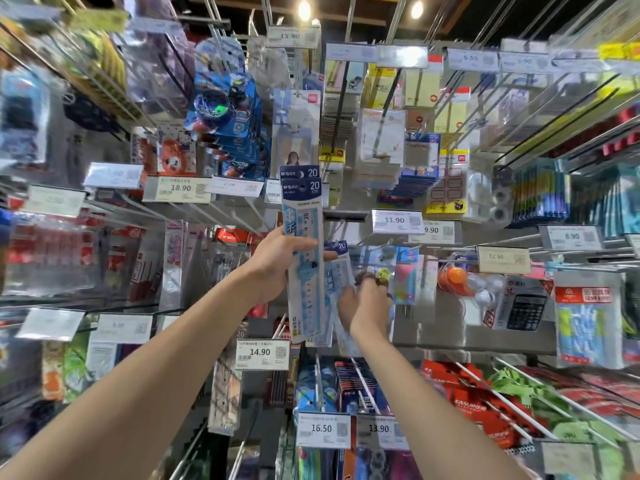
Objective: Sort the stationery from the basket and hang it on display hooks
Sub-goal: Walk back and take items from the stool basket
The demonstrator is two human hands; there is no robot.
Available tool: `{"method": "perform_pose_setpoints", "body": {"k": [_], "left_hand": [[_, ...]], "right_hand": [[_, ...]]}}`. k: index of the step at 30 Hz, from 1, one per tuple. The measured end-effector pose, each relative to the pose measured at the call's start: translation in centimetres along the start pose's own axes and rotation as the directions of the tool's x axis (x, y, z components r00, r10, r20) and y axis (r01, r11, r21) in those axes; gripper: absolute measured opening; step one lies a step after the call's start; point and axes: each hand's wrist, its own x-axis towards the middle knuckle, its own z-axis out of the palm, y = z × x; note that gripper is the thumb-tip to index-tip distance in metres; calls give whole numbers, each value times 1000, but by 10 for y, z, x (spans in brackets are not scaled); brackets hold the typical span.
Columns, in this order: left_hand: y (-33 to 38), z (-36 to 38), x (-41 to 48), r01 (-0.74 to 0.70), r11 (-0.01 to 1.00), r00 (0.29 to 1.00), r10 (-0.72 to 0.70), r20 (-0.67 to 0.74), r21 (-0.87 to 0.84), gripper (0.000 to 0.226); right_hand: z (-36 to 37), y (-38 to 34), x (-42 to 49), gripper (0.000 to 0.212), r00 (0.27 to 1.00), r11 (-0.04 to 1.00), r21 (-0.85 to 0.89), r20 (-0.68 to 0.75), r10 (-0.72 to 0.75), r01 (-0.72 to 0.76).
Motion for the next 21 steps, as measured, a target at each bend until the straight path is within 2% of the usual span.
{"method": "perform_pose_setpoints", "body": {"k": [2,3,6,12,16,18,21], "left_hand": [[0,0,0,6,1000,1000,-6,2,-19,32],[-1,1,1,11,999,1000,-11,-2,-32,32],[-2,0,3,21,996,999,-24,-26,-90,35],[-5,4,4,14,992,999,-18,-26,-126,35],[-1,6,-1,3,990,1000,-7,-25,-142,34],[-2,5,-3,15,991,1000,-17,-15,-132,38],[-1,1,-3,25,992,1000,-24,7,-125,42]], "right_hand": [[-5,-8,-12,16,969,926,285,-93,-230,247],[-7,-14,-19,18,943,869,365,-109,-316,333],[-7,-24,-35,20,911,820,403,-108,-398,406],[-4,-25,-57,32,927,840,404,-60,-371,363],[-3,-23,-59,22,944,811,490,-93,-316,320],[-7,-26,-58,10,958,791,549,-64,-279,268],[-13,-24,-51,15,967,774,605,22,-252,188]]}}
